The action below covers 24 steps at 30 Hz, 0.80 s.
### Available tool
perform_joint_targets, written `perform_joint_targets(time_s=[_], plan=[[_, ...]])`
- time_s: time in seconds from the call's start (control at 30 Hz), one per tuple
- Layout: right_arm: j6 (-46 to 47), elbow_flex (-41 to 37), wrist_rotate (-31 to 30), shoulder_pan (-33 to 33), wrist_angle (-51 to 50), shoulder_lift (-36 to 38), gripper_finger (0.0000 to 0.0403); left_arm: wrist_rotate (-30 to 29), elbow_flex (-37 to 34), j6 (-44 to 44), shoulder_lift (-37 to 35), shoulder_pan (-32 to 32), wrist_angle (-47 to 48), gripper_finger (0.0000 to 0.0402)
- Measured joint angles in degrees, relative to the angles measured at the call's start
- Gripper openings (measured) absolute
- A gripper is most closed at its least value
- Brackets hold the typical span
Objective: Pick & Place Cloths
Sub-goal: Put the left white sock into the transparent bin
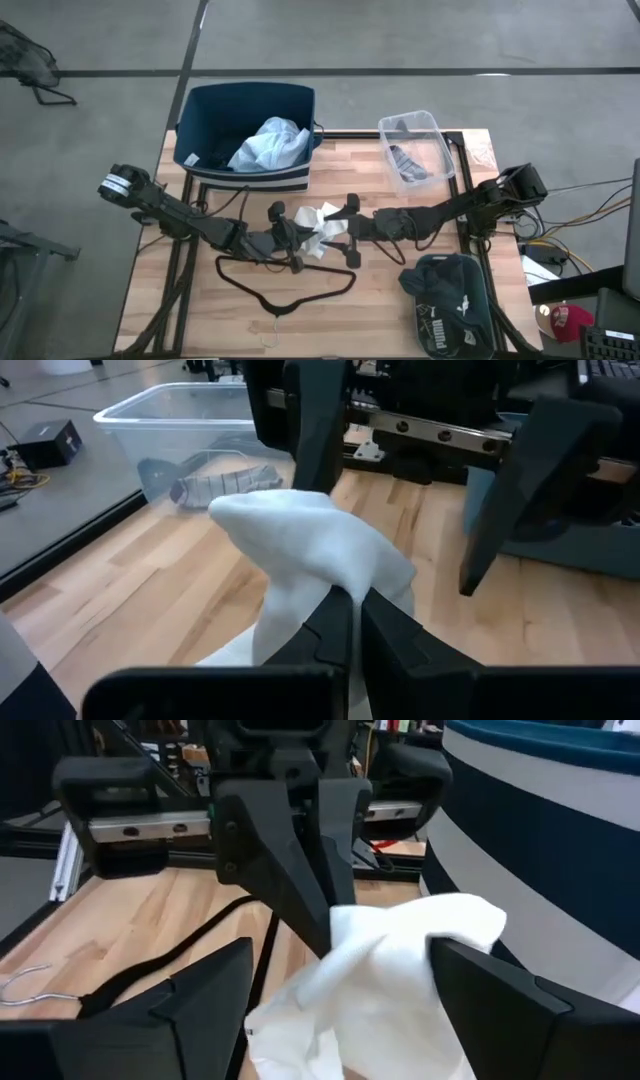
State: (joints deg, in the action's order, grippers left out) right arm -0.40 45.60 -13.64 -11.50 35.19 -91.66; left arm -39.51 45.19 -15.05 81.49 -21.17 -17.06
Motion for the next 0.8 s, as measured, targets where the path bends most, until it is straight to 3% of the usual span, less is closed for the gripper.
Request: perform_joint_targets(time_s=[0.3, 0.63, 0.8], plan=[[1.1, 0.0, 0.0, 0.0, 0.2, -0.1, 0.0199, 1.0, 0.0, 0.3, 0.0, 0.0, -1.8, 0.0013], [0.0, 0.3, 0.2, 0.0, 0.1, -0.3, 0.0028, 1.2, 0.0, 0.2, 0.0, 0.0, -1.8, 0.0017], [0.0, 0.3, 0.2, 0.0, -0.3, -0.3, 0.0016, 1.5, 0.0, 0.2, 0.0, 0.0, -1.7, 0.0032]])
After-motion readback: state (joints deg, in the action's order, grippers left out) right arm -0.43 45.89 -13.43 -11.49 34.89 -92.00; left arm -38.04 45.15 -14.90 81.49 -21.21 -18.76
